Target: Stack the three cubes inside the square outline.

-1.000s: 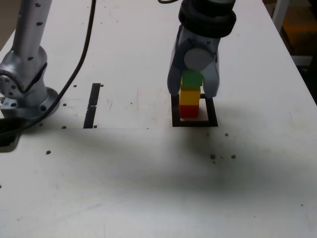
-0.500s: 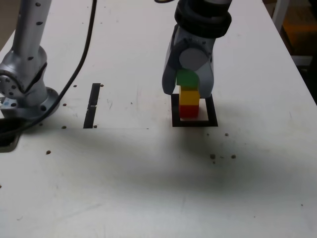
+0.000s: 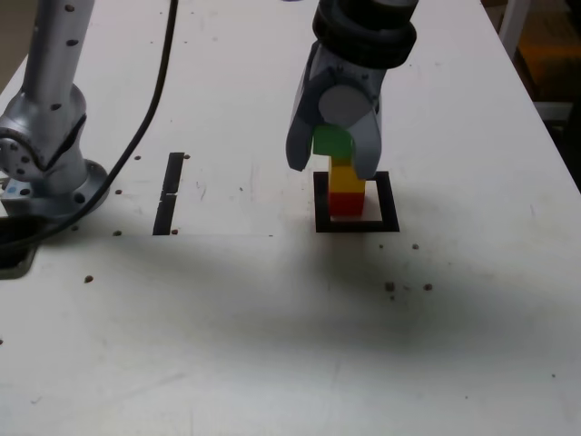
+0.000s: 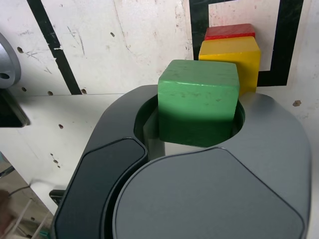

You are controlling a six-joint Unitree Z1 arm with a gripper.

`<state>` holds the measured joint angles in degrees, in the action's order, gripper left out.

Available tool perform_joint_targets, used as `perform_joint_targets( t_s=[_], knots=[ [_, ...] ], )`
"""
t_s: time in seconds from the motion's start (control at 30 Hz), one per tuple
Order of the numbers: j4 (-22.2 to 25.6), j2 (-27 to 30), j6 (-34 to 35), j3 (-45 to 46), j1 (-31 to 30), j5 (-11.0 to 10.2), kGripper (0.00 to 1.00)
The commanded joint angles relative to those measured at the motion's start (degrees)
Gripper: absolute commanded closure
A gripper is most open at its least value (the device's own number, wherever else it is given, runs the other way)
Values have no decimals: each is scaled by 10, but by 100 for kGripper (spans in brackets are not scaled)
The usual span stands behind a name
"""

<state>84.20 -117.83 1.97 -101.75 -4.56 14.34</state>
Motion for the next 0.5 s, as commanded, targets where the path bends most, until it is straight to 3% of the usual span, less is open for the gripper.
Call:
perform_joint_targets(
  t_s=[0.0,0.47],
  knots=[
    [0,5,-2,-2,1,1,45],
    [-7,0,-10,0,1,8,34]
  ],
)
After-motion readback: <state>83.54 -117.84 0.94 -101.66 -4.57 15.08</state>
